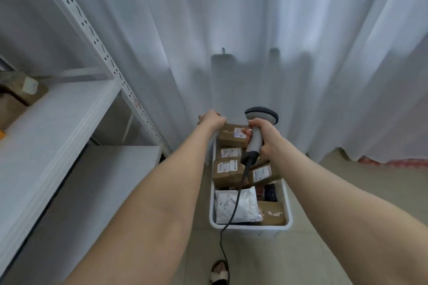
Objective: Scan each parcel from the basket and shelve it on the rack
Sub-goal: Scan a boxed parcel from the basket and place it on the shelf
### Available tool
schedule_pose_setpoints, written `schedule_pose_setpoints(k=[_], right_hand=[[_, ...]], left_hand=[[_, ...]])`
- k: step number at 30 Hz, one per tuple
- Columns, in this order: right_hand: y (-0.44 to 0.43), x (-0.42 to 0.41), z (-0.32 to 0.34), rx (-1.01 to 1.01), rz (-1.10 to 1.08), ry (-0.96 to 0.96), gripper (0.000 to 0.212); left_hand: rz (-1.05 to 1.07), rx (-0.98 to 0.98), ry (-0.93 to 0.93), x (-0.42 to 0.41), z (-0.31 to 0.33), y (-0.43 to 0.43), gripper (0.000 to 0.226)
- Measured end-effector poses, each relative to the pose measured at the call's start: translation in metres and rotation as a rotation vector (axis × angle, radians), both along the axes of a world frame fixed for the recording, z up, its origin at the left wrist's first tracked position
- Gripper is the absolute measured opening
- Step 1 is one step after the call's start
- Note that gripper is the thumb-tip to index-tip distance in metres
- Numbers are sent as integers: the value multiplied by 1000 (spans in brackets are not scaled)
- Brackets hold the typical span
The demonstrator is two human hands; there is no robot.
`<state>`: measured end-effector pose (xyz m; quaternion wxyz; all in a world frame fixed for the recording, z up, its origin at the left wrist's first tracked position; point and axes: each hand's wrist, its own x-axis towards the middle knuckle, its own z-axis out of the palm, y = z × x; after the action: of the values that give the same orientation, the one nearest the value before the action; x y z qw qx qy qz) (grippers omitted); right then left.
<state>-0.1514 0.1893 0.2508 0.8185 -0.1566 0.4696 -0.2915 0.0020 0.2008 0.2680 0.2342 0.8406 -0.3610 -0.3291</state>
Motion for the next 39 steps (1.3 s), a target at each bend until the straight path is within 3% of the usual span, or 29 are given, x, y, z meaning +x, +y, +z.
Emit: schedule_pose_setpoints(k=[8,17,26,31,34,39], right_hand=[[-24,-63,-61,95,-150,51,12],[-75,-31,-143,185,-120,161,10],[-116,6,-290,272,-16,230,9],[-132,27,-378,254,98,306,5],[-139,39,-423,235,138,327,22],[-149,59,-475,204,158,301,36]], left_hand=[[-119,124,43,-59,-77,-36,45],[-91,213,66,-31,-179,-83,39],[41,335,71,15,-324,-104,51],[174,321,107,38,-417,-110,41],[244,341,97,51,-461,-107,40],[332,383,26,72,-515,-103,64]])
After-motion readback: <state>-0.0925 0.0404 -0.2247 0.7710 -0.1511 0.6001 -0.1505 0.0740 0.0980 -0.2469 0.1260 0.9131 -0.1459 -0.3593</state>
